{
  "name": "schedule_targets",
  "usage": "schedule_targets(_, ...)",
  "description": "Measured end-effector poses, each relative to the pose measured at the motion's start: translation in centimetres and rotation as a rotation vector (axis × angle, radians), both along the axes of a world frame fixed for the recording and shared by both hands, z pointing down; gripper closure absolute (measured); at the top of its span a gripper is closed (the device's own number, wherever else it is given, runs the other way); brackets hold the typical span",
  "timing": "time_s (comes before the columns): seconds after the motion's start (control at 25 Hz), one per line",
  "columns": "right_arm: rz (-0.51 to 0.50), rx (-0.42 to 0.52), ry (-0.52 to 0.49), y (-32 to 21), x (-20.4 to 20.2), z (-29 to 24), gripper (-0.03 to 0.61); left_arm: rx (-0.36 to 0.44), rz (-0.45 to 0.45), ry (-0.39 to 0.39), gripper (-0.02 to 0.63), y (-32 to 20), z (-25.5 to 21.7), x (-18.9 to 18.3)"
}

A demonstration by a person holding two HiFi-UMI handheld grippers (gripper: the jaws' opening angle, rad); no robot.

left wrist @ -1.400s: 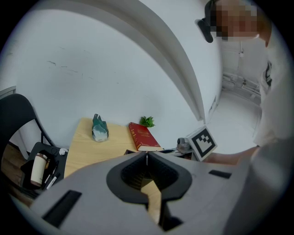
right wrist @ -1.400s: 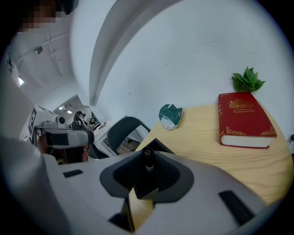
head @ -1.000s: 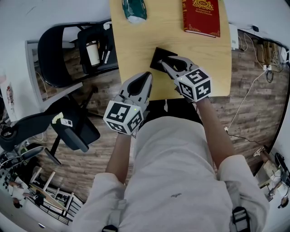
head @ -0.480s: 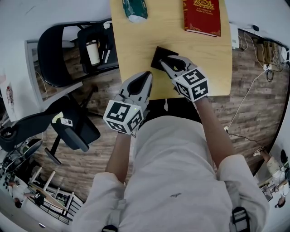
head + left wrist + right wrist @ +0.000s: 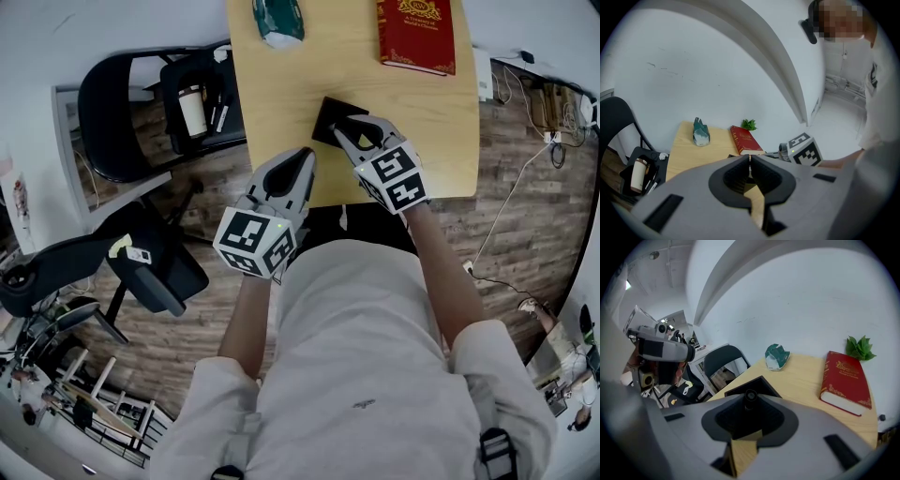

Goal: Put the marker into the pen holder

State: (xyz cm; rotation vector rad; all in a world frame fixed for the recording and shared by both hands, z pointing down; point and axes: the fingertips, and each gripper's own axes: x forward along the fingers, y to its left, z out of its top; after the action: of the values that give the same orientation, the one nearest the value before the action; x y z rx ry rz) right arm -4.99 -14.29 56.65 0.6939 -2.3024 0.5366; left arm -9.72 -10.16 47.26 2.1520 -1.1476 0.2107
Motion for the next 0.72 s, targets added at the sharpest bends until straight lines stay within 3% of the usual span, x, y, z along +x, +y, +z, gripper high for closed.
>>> schedule_targets(0.72,0.018,0.038,0.061,0.3,1.5,-0.5,0.483,0.021,0.015,0.0,0.6,0.8,-1.0,0.4)
